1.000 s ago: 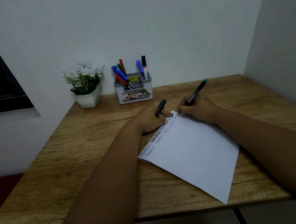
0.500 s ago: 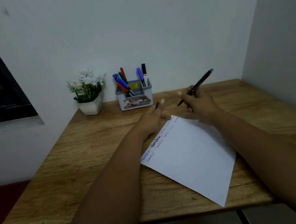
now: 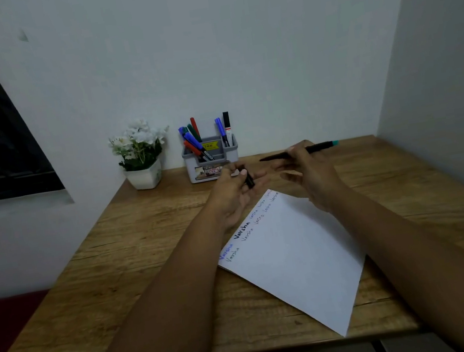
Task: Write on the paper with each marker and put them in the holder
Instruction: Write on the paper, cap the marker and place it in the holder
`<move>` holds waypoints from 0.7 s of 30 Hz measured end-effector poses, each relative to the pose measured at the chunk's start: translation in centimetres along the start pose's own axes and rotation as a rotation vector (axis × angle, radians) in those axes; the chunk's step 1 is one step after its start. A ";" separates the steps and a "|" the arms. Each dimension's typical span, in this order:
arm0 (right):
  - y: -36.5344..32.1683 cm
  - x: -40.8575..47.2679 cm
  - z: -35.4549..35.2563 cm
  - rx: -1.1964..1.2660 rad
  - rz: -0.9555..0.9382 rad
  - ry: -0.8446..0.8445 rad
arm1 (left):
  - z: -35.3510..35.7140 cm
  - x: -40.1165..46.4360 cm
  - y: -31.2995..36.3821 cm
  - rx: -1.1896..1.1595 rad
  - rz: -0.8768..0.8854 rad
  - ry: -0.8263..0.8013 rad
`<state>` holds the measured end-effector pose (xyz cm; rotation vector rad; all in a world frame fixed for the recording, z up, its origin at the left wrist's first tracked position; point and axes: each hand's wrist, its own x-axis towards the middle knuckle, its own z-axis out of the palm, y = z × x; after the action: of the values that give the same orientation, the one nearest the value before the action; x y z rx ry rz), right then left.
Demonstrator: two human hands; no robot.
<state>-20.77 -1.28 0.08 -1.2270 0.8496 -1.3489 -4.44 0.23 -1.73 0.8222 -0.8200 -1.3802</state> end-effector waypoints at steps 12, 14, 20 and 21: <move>0.4 -0.2 0.5 -0.060 -0.134 -0.045 | 0.0 0.7 0.0 -0.221 -0.026 0.042; 0.4 -0.3 0.5 -0.061 -0.155 -0.057 | 0.1 0.7 -0.1 -0.243 -0.026 0.040; 0.7 -0.1 0.5 -0.074 -0.182 -0.010 | -0.2 0.6 -0.6 0.096 0.003 0.002; 0.8 -0.1 0.4 -0.078 -0.177 -0.007 | -0.3 0.6 -0.7 0.168 0.015 -0.022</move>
<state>-20.16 -1.27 -0.59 -1.3939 0.8102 -1.4630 -4.49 -0.35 -2.52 0.9295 -0.9666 -1.3222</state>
